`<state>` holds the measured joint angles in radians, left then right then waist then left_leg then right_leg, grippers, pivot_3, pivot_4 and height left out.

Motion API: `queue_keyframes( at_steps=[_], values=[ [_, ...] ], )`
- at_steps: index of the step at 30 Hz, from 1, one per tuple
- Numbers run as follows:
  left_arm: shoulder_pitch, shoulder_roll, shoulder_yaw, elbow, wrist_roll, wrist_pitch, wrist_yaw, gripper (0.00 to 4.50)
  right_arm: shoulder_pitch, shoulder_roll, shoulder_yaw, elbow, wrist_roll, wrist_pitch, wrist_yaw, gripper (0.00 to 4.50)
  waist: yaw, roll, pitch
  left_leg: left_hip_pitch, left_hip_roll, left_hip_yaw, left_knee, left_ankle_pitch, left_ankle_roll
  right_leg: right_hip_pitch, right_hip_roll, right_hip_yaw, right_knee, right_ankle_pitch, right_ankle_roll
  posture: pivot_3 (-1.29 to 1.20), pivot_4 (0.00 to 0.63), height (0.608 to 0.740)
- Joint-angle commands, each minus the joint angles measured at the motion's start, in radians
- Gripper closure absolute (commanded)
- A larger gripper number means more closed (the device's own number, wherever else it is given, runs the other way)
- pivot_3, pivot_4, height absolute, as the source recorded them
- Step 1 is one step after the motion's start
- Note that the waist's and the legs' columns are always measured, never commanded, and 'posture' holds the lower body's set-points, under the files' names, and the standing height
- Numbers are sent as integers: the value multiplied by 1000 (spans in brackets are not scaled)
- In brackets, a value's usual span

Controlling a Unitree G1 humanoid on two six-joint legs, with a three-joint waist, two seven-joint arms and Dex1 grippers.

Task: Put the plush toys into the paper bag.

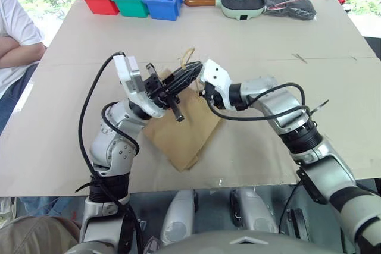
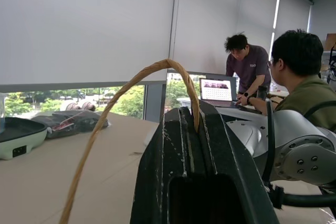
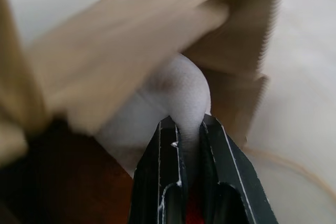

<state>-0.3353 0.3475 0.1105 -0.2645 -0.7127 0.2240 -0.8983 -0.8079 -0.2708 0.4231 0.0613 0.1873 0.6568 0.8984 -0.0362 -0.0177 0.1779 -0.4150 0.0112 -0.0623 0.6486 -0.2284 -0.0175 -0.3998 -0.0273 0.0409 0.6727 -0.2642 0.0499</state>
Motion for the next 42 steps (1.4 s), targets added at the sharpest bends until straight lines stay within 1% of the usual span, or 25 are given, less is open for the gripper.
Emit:
queue_keyframes(
  at_steps=[1, 3, 6, 10, 13, 16, 19, 23, 26, 30, 32, 35, 37, 39, 41, 42],
  values=[
    [-54, 1, 7, 17, 19, -36, 2, 4500, 22, -16, -56, -105, 22, 57, -31, 4474, 1, 0, 0, 0, 0, 0, 0, 0, 0, 0, 0, 0, 0, 0, 0, 0, 150, 740],
    [-98, -2, 5, 52, 27, -44, -2, 4500, 52, -31, -75, -164, 26, 93, -58, 4474, 3, 0, 0, 0, 0, -1, 0, 0, 0, 0, 0, -1, 0, 0, 0, 0, 150, 740],
    [-168, -12, -6, 100, 44, -56, -6, 4500, 84, -23, -102, -233, 27, 141, -120, 4474, 3, 0, 0, 0, 0, -1, 1, 0, 0, 0, 0, 0, 0, 0, 0, 0, 150, 740],
    [-277, -14, -34, 179, 105, -66, -1, 4500, 109, 49, -125, -296, 3, 196, -263, 4474, 1, 0, 0, 0, 0, -1, 0, 0, 0, 0, 0, 0, 0, 0, 0, 0, 150, 740],
    [-325, 3, -51, 232, 166, -83, -1, 4500, 122, 96, -128, -319, -33, 239, -374, 4474, -5, 0, 0, 0, 0, 0, 0, 0, 0, 0, 1, 0, 1, 0, 0, 0, 150, 740],
    [-353, 53, -80, 256, 236, -90, -24, 4500, 141, 142, -129, -354, -84, 298, -495, 4474, -4, 0, 0, 0, 0, -1, 0, 0, 0, 0, 1, 0, 1, 0, 0, 0, 150, 740],
    [-340, 88, -72, 207, 210, -12, -15, 4500, 140, 172, -131, -372, -91, 330, -546, 4474, -5, 0, 0, -1, 0, 0, 0, 0, 0, -1, 0, 0, 1, 0, 0, 0, 150, 740],
    [-256, 181, -44, 82, 184, 125, 20, 4500, 142, 186, -104, -370, -104, 327, -574, 4474, -8, 0, 0, 0, 0, 0, -1, 0, 0, -1, 0, 1, 1, 0, 0, 0, 150, 740],
    [-208, 241, -35, -5, 161, 239, 56, 4500, 156, 179, -90, -372, -93, 317, -560, 4474, -7, 0, 0, 0, 0, 0, -2, 0, 0, -2, 0, 1, 1, 0, 0, 0, 150, 740],
    [-232, 286, -41, -67, 148, 447, 172, 4500, 160, 157, -53, -371, -73, 326, -513, 4474, -3, 0, 0, -1, 0, -1, -1, 0, 0, -2, 0, 0, 1, 0, 0, 0, 150, 740],
    [-262, 282, -34, -83, 129, 508, 213, 4500, 161, 154, -43, -378, -68, 333, -507, 4474, -2, 0, 0, -1, 0, -1, -1, 0, 0, -2, 0, 0, 1, 0, 0, 0, 150, 740],
    [-309, 274, -46, -83, 140, 550, 248, 4500, 168, 182, -53, -385, -65, 339, -534, 4474, -5, 0, 0, -1, 0, -1, 0, 0, 0, -2, 0, 0, 2, 0, 0, 0, 150, 740],
    [-376, 219, -55, -41, 161, 480, 263, 4500, 182, 235, -87, -391, -61, 310, -580, 4474, -5, 0, 0, 0, 0, -1, -1, 0, 0, -2, 0, 0, 2, 0, 0, 0, 150, 740],
    [-423, 160, -52, -17, 149, 396, 240, 4500, 190, 283, -121, -383, -38, 288, -599, 4474, -2, -1, 0, 0, 0, 0, -1, 0, 0, -2, 0, 1, 3, 0, 0, 0, 150, 740],
    [-417, 123, -26, -36, 102, 360, 200, 4500, 201, 307, -123, -360, -24, 217, -582, 4474, -1, -1, 0, -1, 0, 0, -1, 0, 0, -3, 0, 1, 3, 0, 0, 0, 150, 740],
    [-389, 126, -17, -50, 95, 355, 186, 4500, 207, 311, -114, -346, -28, 184, -574, 4474, -5, -1, 0, -1, 0, 1, -1, 0, 0, -3, 0, 1, 3, 0, 0, 0, 150, 740]
  ],
)
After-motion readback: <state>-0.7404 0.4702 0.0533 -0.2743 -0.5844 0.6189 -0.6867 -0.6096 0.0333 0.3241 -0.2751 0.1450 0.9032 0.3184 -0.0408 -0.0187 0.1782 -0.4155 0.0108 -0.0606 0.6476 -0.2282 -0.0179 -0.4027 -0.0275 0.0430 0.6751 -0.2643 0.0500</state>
